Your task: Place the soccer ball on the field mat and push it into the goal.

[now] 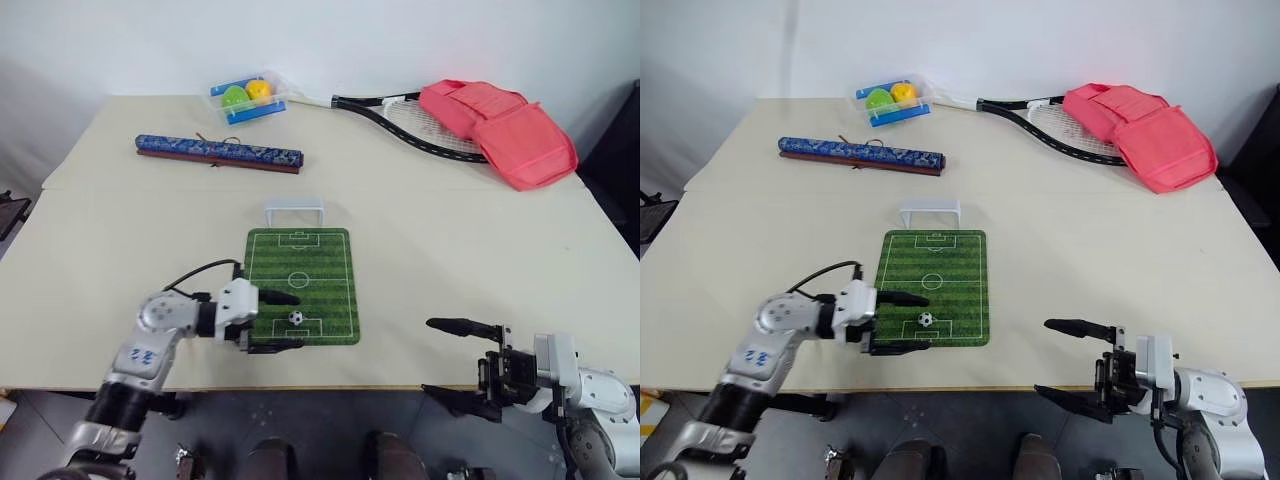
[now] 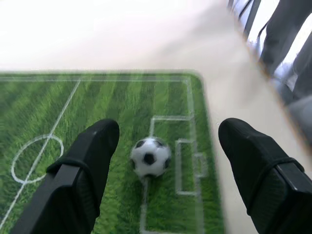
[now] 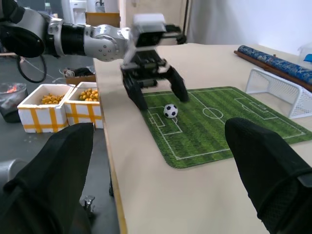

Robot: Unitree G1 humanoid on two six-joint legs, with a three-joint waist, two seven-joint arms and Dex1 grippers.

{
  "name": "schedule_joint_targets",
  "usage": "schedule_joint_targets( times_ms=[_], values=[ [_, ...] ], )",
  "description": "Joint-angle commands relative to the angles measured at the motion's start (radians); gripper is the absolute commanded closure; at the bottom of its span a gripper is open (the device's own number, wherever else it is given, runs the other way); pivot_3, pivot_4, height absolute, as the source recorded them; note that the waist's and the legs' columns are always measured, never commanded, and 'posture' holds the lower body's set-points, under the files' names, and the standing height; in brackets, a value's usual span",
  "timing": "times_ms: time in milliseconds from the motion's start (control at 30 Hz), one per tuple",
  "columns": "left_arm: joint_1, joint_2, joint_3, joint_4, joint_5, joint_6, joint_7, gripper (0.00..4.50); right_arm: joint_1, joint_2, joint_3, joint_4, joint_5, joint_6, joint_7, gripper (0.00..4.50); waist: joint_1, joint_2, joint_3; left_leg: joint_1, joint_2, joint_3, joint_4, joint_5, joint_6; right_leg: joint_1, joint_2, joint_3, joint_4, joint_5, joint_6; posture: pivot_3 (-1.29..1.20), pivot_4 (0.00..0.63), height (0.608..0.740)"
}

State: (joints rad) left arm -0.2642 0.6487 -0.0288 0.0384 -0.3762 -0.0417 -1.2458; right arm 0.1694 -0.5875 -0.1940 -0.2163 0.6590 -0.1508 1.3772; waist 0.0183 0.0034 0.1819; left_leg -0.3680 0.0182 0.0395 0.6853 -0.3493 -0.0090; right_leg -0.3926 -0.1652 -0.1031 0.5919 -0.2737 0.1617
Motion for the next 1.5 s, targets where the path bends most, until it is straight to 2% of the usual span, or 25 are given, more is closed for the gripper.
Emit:
schedule_joint_targets(
  times_ms=[33,200,233,333,400,500,633,867,1033,1333,1500],
  values=[
    [0.088,0.075,0.141,-0.083,-0.116,0.023,-0.049,0.71,-0.015,0.003,-0.021,0.004,0.022,-0.029,0.019,0.0,0.0,0.0,0.0,0.0,0.0,0.0,0.0,0.0,0.0,0.0,0.0,0.0,0.0,0.0,0.0,0.0,0.15,0.74],
    [0.234,0.144,0.254,-0.11,-0.169,0.045,-0.08,0.71,-0.055,-0.007,-0.047,0.065,0.03,-0.051,0.054,0.0,0.002,0.0,0.0,0.001,0.0,0.0,0.0,0.0,0.0,0.001,0.0,0.001,0.0,0.0,0.0,0.0,0.15,0.74],
    [0.307,0.156,0.292,-0.096,-0.172,0.034,-0.103,0.71,-0.081,-0.012,-0.061,0.107,0.032,-0.061,0.067,0.0,0.003,0.0,0.0,0.001,0.0,0.0,0.0,0.0,0.0,0.001,0.0,0.001,0.0,0.0,0.0,0.0,0.15,0.74],
    [0.438,0.151,0.345,-0.076,-0.181,0.013,-0.132,1.63,-0.137,-0.018,-0.08,0.197,0.032,-0.081,0.099,0.0,-0.001,0.0,0.0,0.001,0.0,0.001,0.0,-0.001,0.001,0.001,0.0,0.001,-0.001,0.0,0.0,0.0,0.15,0.74],
    [0.472,0.114,0.323,-0.115,-0.18,0.008,-0.111,2.23,-0.157,-0.016,-0.085,0.237,0.029,-0.1,0.128,0.0,0.004,0.0,0.0,0.001,0.0,0.001,0.0,-0.001,0.001,0.0,0.0,0.001,-0.001,0.0,0.0,0.0,0.15,0.74],
    [0.49,0.069,0.278,-0.198,-0.173,0.009,-0.086,3.2,-0.168,-0.022,-0.089,0.28,0.033,-0.104,0.163,0.0,0.012,0.0,0.0,0.0,0.0,0.0,0.0,-0.001,0.001,0.001,0.0,0.001,-0.001,0.0,0.0,0.0,0.15,0.74],
    [0.435,0.02,0.209,-0.255,-0.162,0.039,-0.037,4.47,-0.181,-0.032,-0.087,0.305,0.028,-0.132,0.206,0.0,0.005,0.0,0.0,0.001,0.0,0.0,0.0,-0.001,0.001,0.001,0.0,0.001,0.0,0.0,0.0,0.0,0.15,0.74],
    [0.302,-0.051,0.073,-0.24,-0.112,0.11,0.053,4.47,-0.178,-0.067,-0.075,0.323,0.028,-0.157,0.236,0.0,0.003,0.001,-0.001,0.001,0.0,0.001,0.0,-0.001,0.001,0.001,0.0,0.001,0.0,0.0,0.0,0.0,0.15,0.74],
    [0.16,-0.106,-0.029,-0.126,-0.035,0.147,0.101,4.47,-0.122,-0.071,-0.084,0.356,0.051,-0.196,0.237,0.0,0.011,0.001,-0.001,0.001,-0.001,0.0,0.003,-0.001,0.001,0.002,0.0,0.001,0.001,0.0,0.0,0.0,0.15,0.74],
    [0.005,-0.197,-0.04,0.08,0.058,0.047,0.199,4.47,-0.019,-0.004,-0.091,0.349,0.041,-0.288,0.21,0.0,0.006,0.002,-0.002,0.001,0.0,0.001,0.003,-0.001,0.001,0.002,0.0,0.001,0.001,0.001,0.0,0.0,0.15,0.74],
    [-0.137,-0.269,0.012,0.24,0.087,-0.028,0.312,4.47,0.003,0.058,-0.091,0.3,-0.007,-0.312,0.074,0.0,0.008,0.001,-0.002,0.0,-0.001,0.0,0.007,-0.001,0.001,0.003,0.0,0.001,0.001,0.001,0.001,0.0,0.15,0.74]
  ],
)
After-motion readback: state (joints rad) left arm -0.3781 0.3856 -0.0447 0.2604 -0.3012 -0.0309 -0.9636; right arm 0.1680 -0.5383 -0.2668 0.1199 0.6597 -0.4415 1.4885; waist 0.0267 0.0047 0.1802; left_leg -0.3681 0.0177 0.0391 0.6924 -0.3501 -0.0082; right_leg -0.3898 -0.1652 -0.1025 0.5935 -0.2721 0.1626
